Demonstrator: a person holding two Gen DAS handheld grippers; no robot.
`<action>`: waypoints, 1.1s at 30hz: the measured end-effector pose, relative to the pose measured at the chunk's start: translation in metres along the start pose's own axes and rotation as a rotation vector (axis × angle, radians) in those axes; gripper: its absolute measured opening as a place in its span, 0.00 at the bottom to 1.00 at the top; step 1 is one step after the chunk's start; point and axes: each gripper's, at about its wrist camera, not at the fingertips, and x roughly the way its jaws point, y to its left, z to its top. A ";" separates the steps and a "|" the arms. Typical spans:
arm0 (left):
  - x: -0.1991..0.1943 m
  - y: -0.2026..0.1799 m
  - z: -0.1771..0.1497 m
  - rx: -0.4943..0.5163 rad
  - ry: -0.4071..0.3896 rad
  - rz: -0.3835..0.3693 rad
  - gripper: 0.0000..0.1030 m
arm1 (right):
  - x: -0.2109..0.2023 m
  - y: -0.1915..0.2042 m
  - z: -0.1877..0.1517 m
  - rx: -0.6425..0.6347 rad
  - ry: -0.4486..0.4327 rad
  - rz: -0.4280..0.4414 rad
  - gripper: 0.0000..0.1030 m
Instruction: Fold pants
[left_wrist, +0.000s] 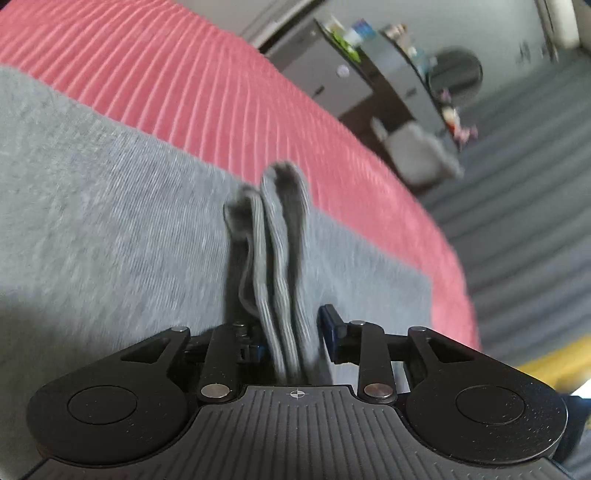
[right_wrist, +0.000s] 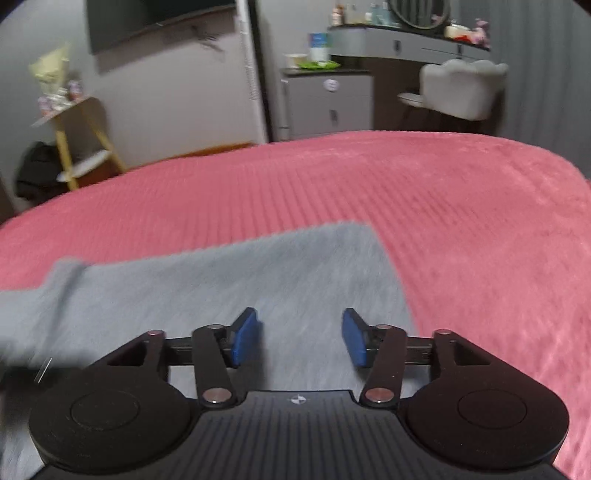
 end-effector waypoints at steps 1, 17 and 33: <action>0.001 0.003 0.002 -0.029 -0.005 -0.015 0.29 | -0.009 -0.003 -0.008 0.011 0.001 0.017 0.68; -0.051 0.003 0.009 0.102 -0.178 0.138 0.38 | -0.043 -0.017 -0.037 0.151 0.006 0.016 0.71; -0.156 0.052 -0.005 -0.179 -0.340 0.283 0.65 | -0.022 0.004 -0.045 0.038 0.075 0.033 0.79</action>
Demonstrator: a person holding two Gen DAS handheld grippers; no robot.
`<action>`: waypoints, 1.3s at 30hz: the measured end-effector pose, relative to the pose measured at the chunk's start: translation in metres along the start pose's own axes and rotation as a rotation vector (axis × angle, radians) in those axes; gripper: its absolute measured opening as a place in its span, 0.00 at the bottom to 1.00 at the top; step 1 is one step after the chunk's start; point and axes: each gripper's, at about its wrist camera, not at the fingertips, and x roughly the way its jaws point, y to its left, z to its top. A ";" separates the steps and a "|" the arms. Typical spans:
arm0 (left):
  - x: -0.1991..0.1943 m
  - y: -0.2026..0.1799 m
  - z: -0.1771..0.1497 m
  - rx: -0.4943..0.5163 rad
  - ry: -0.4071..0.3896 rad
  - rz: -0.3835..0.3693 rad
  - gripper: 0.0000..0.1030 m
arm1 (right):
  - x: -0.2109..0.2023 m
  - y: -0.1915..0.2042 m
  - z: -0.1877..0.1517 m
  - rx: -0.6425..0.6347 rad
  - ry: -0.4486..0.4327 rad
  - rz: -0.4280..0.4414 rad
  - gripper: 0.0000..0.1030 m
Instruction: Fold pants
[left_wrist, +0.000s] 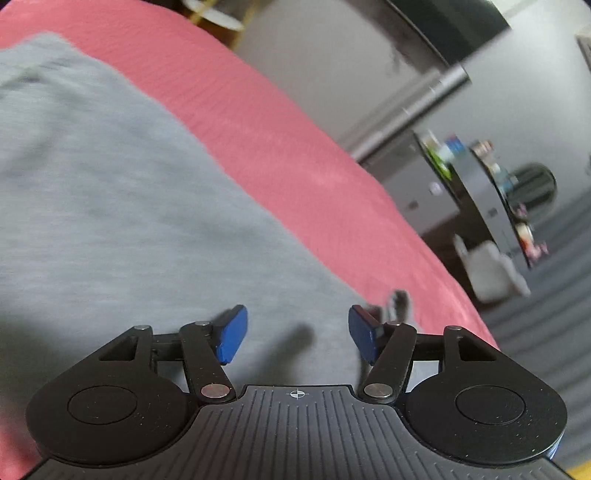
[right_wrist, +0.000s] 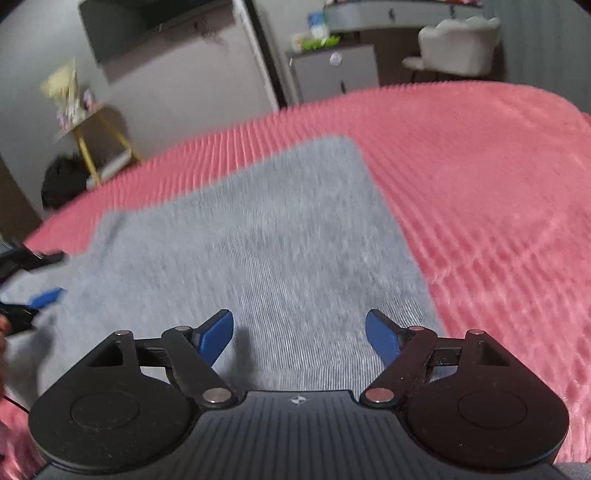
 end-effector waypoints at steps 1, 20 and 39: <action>-0.011 0.007 0.004 -0.021 -0.033 0.015 0.66 | 0.000 0.004 0.000 -0.025 -0.001 -0.007 0.81; -0.109 0.155 0.017 -0.343 -0.112 0.090 0.69 | -0.008 -0.031 0.005 0.286 -0.012 0.189 0.86; -0.070 0.178 0.017 -0.499 -0.178 -0.093 0.66 | -0.004 -0.025 0.004 0.250 -0.013 0.182 0.91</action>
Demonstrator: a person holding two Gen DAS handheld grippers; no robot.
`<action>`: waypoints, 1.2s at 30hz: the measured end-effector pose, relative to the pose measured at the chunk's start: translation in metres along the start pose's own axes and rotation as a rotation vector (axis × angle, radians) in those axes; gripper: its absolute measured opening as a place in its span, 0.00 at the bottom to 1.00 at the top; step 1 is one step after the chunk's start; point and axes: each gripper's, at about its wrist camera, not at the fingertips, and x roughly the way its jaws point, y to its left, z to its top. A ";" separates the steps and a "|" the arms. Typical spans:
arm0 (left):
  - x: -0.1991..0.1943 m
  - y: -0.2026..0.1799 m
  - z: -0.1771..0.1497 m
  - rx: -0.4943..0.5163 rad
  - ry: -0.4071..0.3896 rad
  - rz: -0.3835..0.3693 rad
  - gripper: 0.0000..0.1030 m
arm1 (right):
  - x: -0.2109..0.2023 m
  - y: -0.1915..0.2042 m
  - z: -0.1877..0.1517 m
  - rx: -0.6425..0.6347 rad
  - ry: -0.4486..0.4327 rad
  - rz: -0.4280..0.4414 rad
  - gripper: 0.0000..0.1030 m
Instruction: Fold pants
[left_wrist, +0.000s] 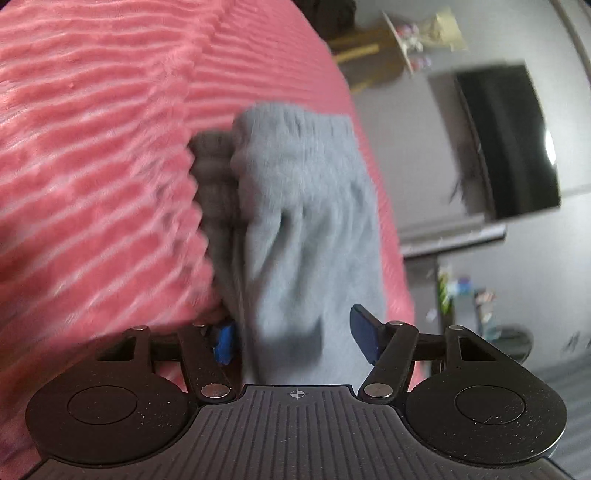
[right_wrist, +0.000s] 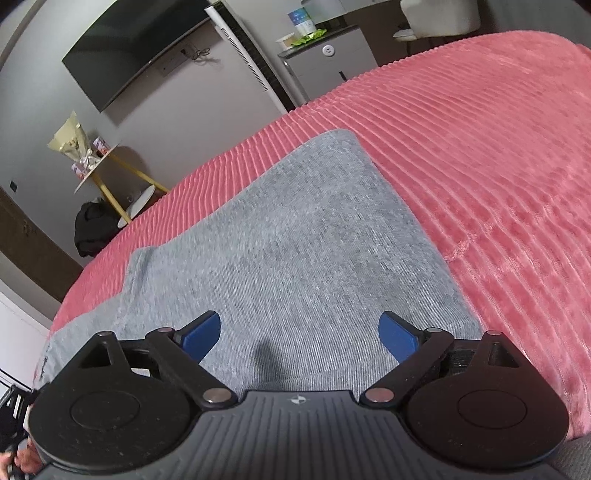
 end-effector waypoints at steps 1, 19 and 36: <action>0.003 -0.001 0.003 -0.011 -0.019 -0.003 0.66 | 0.000 0.000 0.000 0.000 -0.001 0.000 0.91; -0.027 -0.180 -0.069 0.862 -0.196 0.058 0.19 | -0.015 -0.018 0.006 0.123 -0.050 0.073 0.91; 0.018 -0.207 -0.313 1.296 0.232 0.072 0.64 | -0.050 -0.039 0.005 0.235 0.022 0.317 0.91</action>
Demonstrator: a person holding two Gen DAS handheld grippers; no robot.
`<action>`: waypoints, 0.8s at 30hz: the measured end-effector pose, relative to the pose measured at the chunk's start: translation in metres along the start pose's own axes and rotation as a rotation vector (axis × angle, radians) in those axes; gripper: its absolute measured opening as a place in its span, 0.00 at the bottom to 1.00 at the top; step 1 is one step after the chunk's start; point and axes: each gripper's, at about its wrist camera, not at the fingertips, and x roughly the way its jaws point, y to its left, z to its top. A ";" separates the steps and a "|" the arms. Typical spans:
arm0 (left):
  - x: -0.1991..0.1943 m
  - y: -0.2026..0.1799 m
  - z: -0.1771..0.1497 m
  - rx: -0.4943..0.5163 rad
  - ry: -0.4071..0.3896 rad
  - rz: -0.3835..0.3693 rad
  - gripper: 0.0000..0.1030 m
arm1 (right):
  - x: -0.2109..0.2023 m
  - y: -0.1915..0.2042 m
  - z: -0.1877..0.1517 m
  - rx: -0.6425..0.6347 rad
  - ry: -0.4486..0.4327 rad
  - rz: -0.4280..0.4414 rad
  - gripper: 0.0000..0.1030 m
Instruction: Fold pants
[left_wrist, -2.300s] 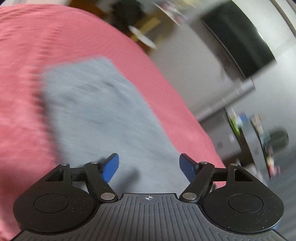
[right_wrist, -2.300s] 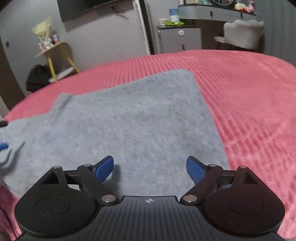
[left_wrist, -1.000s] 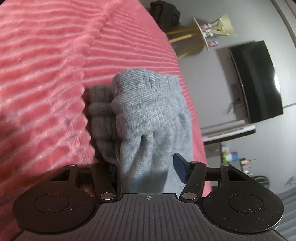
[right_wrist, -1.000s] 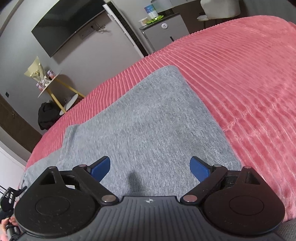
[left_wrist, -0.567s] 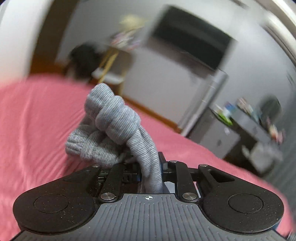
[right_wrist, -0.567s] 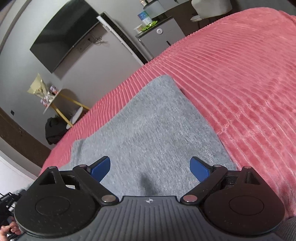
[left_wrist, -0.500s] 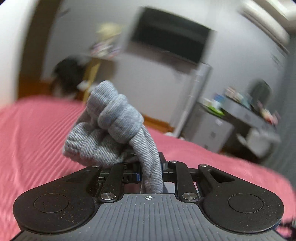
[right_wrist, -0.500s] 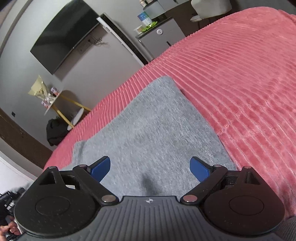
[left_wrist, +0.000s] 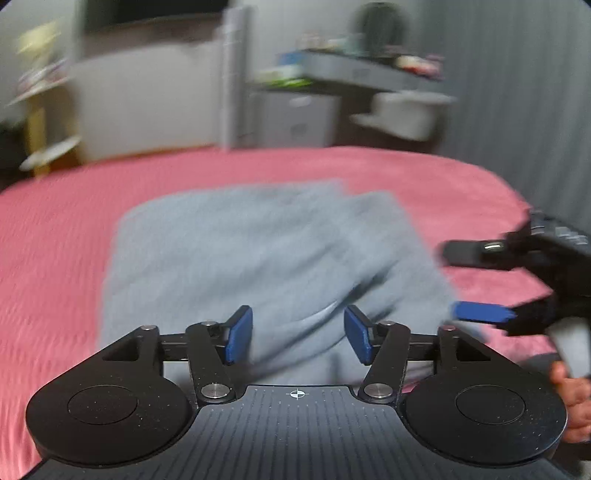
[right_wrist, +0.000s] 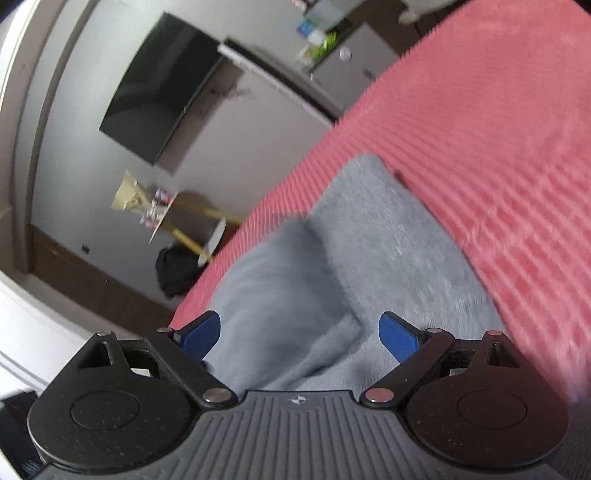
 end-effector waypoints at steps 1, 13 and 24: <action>0.000 0.011 -0.008 -0.052 0.004 0.080 0.67 | 0.003 -0.002 -0.001 0.009 0.017 -0.005 0.91; 0.009 0.099 -0.041 -0.671 0.076 0.215 0.78 | 0.081 -0.008 -0.005 0.217 0.119 -0.041 0.62; -0.018 0.085 -0.056 -0.558 0.060 0.206 0.79 | 0.115 0.021 -0.003 0.211 0.082 -0.094 0.44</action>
